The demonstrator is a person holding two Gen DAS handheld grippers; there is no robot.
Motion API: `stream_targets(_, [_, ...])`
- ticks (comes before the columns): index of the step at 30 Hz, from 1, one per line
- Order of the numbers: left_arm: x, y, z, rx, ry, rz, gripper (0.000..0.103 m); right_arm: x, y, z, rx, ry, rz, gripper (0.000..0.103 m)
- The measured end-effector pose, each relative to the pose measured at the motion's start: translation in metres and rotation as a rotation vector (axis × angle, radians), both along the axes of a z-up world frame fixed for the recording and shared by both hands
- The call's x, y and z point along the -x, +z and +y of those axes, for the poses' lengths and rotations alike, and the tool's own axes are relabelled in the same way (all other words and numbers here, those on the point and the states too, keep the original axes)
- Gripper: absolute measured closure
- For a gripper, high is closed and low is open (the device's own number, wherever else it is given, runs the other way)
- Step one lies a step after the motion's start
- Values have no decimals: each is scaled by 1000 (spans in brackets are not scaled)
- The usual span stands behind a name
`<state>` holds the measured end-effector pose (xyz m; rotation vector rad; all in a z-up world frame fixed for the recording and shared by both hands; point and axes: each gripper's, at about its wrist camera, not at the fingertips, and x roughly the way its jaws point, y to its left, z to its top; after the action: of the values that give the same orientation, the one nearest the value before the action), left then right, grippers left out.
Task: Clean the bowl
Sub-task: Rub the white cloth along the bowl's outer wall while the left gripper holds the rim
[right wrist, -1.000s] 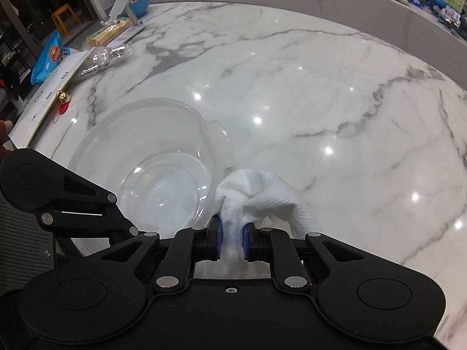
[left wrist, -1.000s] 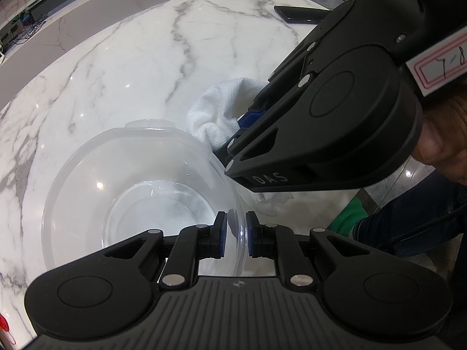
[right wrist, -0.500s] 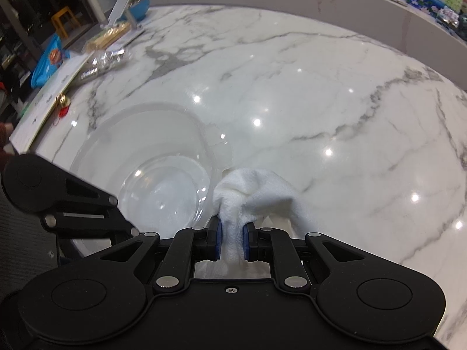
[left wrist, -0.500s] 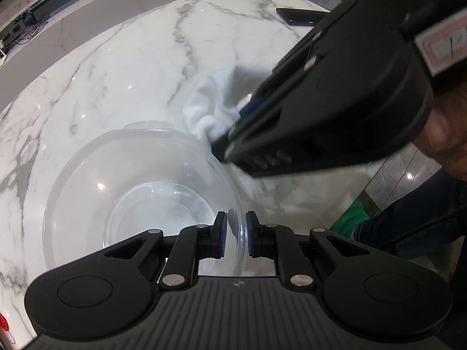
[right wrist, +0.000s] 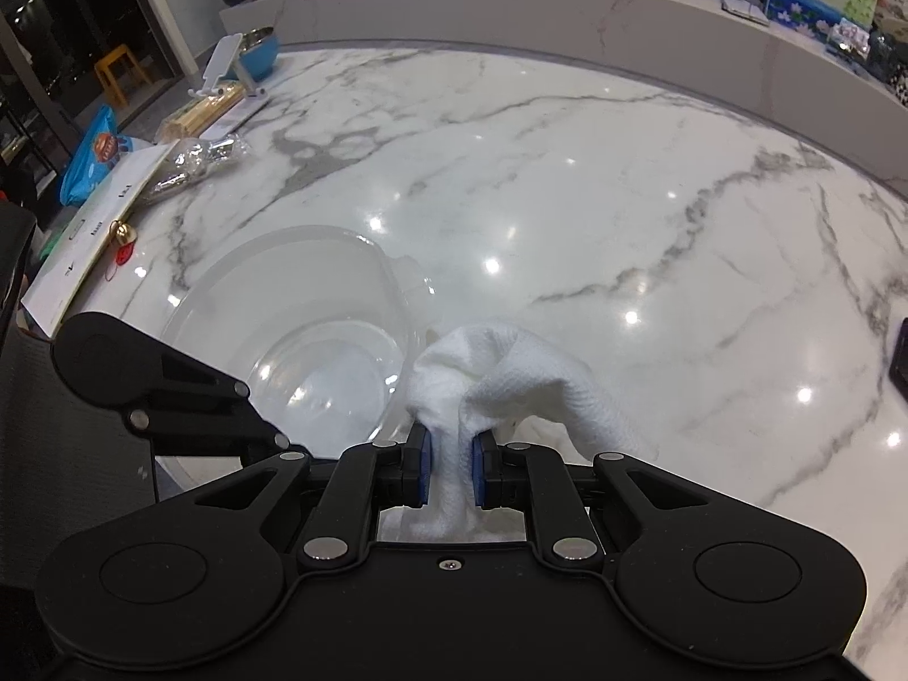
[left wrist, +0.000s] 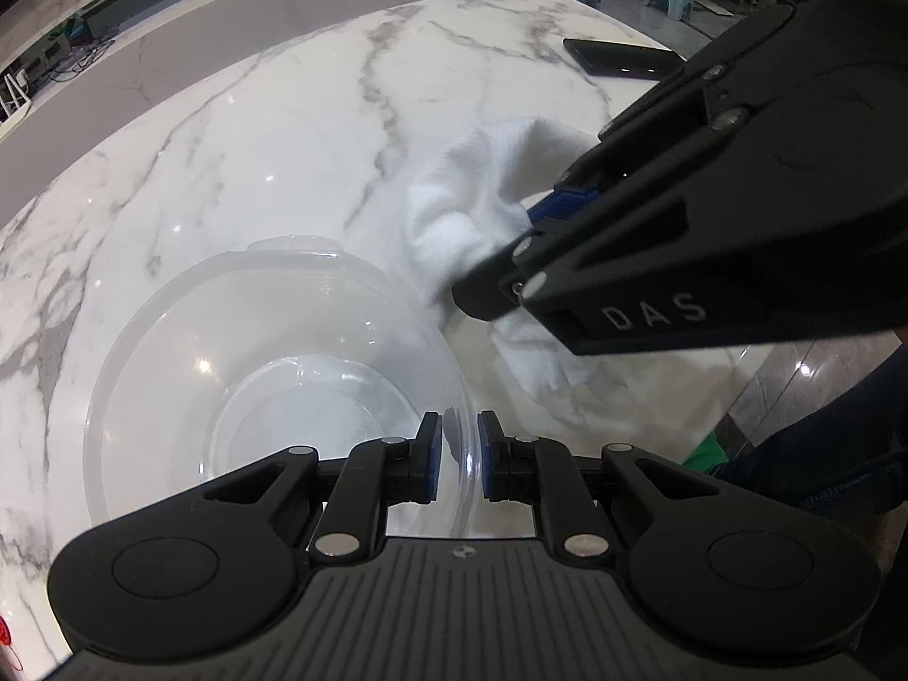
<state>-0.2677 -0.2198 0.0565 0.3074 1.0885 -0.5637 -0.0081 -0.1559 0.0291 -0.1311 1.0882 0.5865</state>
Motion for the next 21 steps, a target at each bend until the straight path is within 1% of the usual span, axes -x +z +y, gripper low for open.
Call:
stream_targets(2, [-3, 5, 15, 6, -3, -1, 91, 1, 1, -1, 1, 3, -5, 91])
stream_targets(4, [-21, 2, 33, 9, -1, -2, 91, 2, 2, -2, 1, 4, -8, 90])
stream_targets(7, [-25, 1, 43, 17, 4, -7, 91, 0, 2, -2, -2, -3, -5, 91])
stream_targets(9, [-35, 9, 71, 19, 6, -7, 91, 1, 4, -1, -6, -9, -14, 91])
stream_targets(11, [-47, 22, 120, 18, 7, -11, 91, 2, 5, -1, -6, -9, -19, 91])
stream_targets(13, [-74, 14, 125, 18, 7, -10, 91, 4, 5, 0, -3, -7, -22, 91])
stream_targets(14, [-100, 6, 123, 16, 7, -9, 89, 3, 3, 0, 1, -7, -20, 91])
stream_targets(16, [-127, -6, 122, 15, 9, -7, 87, 2, 0, 0, 10, -8, -16, 91])
stream_targets(18, [-168, -23, 124, 25, 11, -7, 85, 0, -4, 0, 19, -11, -10, 91])
stream_targets(19, [-181, -28, 126, 31, 12, -9, 83, 0, -4, 0, 20, -10, -10, 91])
stream_targets(21, [-180, -21, 132, 36, 12, -22, 80, 1, -5, -1, 22, -6, -9, 91])
